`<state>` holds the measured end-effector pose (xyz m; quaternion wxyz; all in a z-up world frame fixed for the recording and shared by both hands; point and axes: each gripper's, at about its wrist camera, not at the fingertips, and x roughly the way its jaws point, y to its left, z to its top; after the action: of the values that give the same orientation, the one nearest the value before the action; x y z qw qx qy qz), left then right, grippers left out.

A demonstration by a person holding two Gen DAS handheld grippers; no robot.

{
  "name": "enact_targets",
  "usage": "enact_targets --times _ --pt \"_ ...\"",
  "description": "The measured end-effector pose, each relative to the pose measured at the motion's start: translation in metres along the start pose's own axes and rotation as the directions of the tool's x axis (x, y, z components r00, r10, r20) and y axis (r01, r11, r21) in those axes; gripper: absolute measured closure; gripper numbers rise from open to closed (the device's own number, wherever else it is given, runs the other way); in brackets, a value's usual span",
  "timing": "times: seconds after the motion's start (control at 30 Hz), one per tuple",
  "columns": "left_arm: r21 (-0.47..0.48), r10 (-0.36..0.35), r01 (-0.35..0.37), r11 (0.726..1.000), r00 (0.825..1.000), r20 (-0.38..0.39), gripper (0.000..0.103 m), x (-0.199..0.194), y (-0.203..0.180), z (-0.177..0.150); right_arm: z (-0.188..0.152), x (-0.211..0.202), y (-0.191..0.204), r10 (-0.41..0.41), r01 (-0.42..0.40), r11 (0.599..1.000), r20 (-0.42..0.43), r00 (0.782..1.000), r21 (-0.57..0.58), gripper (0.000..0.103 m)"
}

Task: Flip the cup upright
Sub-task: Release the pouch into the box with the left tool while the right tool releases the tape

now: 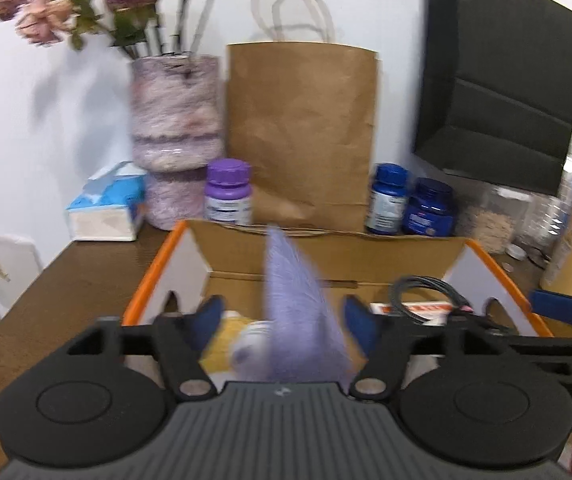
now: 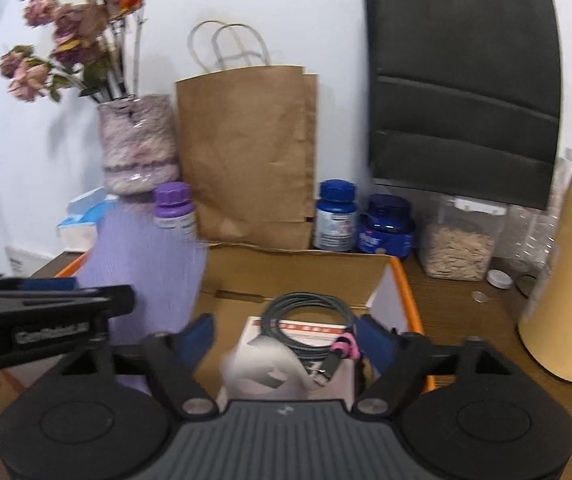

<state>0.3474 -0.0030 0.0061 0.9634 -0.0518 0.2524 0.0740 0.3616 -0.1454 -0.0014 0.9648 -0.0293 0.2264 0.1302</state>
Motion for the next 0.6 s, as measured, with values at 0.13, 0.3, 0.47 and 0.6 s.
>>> enact_targets --times 0.13,0.3,0.47,0.6 --pt "-0.017 0.039 -0.039 0.999 0.998 0.044 0.000 -0.006 0.007 0.002 0.002 0.000 -0.012 0.010 -0.010 0.999 -0.004 1.000 0.053 0.000" --pt "-0.021 0.037 -0.036 0.999 0.998 0.052 0.000 -0.010 0.009 0.005 0.002 -0.001 -0.011 0.013 -0.013 0.999 -0.001 1.000 0.046 0.000" --pt "-0.026 0.040 -0.039 0.999 0.998 0.054 0.000 -0.012 0.009 0.007 0.003 -0.002 -0.009 0.016 -0.016 0.999 -0.001 1.000 0.036 0.000" --pt "-0.033 0.040 -0.038 0.999 0.997 0.063 0.000 -0.018 0.010 0.008 0.003 -0.005 -0.008 0.019 -0.019 0.999 0.003 1.000 0.034 0.000"
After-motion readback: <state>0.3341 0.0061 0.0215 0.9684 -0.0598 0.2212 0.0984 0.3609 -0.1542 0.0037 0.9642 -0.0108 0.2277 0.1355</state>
